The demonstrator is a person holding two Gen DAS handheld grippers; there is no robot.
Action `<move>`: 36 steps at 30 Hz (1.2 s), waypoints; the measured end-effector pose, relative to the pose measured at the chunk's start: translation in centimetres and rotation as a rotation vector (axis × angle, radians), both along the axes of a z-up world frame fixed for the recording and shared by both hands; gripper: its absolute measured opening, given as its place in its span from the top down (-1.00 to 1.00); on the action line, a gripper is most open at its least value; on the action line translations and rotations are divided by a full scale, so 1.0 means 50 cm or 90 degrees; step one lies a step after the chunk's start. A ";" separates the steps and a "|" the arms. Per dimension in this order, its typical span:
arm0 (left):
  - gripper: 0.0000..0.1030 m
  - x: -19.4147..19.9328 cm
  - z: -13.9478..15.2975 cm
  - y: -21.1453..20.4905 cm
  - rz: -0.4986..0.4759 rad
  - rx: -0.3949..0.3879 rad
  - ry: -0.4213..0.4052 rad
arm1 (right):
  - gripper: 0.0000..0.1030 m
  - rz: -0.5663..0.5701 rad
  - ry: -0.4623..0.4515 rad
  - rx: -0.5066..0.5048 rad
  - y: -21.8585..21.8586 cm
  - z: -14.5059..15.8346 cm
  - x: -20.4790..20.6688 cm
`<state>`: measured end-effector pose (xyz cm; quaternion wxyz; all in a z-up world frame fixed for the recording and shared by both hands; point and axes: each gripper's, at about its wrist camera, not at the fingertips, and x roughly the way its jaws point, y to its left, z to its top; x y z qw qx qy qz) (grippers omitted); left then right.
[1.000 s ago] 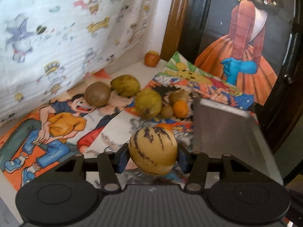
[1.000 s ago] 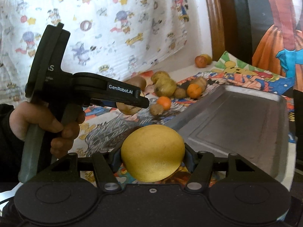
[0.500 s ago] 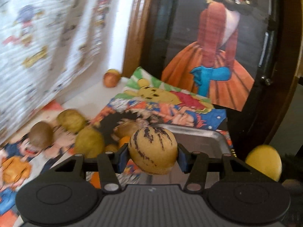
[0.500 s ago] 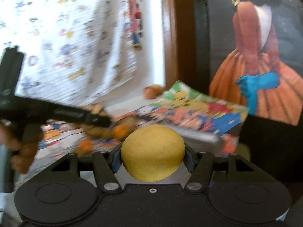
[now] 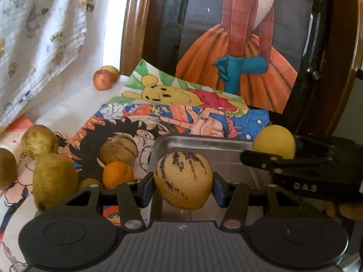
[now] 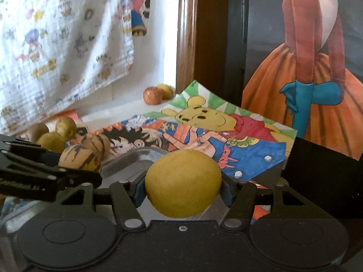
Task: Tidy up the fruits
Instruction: 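Carry the melon onto the tray with the left tool while the right tool sets the citrus there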
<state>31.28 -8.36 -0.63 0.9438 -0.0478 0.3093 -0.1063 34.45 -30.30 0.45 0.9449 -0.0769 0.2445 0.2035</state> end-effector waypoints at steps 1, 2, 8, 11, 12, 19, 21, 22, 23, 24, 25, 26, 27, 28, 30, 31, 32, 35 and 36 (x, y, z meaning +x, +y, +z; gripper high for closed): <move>-0.10 0.002 -0.004 -0.001 -0.003 0.001 0.003 | -0.25 0.000 0.006 -0.003 0.002 -0.004 0.007; -0.10 0.004 -0.009 -0.003 -0.005 0.004 0.008 | -0.25 -0.001 0.012 -0.007 0.004 -0.008 0.012; -0.10 0.008 -0.023 -0.017 -0.023 0.027 0.018 | -0.25 -0.004 0.048 -0.027 0.013 -0.032 0.032; -0.10 0.009 -0.027 -0.024 -0.029 0.037 0.023 | -0.25 -0.006 0.062 -0.026 0.012 -0.041 0.038; -0.10 0.009 -0.028 -0.026 -0.031 0.039 0.025 | -0.25 -0.006 0.064 -0.025 0.011 -0.043 0.038; -0.13 0.010 -0.030 -0.026 -0.031 0.029 0.036 | -0.29 -0.009 0.059 -0.018 0.007 -0.048 0.034; -0.25 0.010 -0.027 -0.019 -0.028 0.013 0.039 | -0.36 -0.011 0.046 -0.020 0.006 -0.044 0.029; -0.33 0.008 -0.025 -0.017 -0.028 0.007 0.036 | -0.38 -0.011 0.041 -0.018 0.004 -0.041 0.026; -0.36 0.005 -0.022 -0.014 -0.029 0.001 0.033 | -0.39 -0.013 0.039 -0.014 0.003 -0.038 0.024; -0.40 0.002 -0.019 -0.013 -0.027 -0.002 0.032 | -0.40 -0.014 0.037 -0.010 0.000 -0.036 0.022; -0.45 -0.001 -0.016 -0.012 -0.024 -0.003 0.029 | -0.43 -0.015 0.035 -0.008 -0.002 -0.033 0.019; -0.48 -0.006 -0.012 -0.010 -0.021 -0.003 0.026 | -0.46 -0.017 0.032 -0.006 -0.004 -0.031 0.015; -0.53 -0.010 -0.008 -0.009 -0.015 -0.003 0.022 | -0.47 -0.019 0.028 -0.003 -0.007 -0.027 0.011; -0.56 -0.015 -0.004 -0.006 -0.011 -0.003 0.018 | -0.51 -0.020 0.024 0.000 -0.009 -0.023 0.006; -0.58 -0.028 0.005 0.002 0.000 -0.009 0.011 | -0.56 -0.025 0.013 0.006 -0.012 -0.014 -0.007; -0.61 -0.034 0.009 0.005 0.006 -0.013 0.008 | -0.59 -0.028 0.007 0.009 -0.015 -0.009 -0.014; -0.63 -0.040 0.015 0.008 0.014 -0.016 0.004 | -0.61 -0.032 0.001 0.012 -0.017 -0.004 -0.020; -0.76 -0.063 0.030 0.016 0.037 -0.019 -0.008 | -0.70 -0.041 -0.014 0.023 -0.025 0.015 -0.044; -0.83 -0.071 0.035 0.018 0.044 -0.020 -0.012 | -0.72 -0.043 -0.019 0.028 -0.028 0.023 -0.054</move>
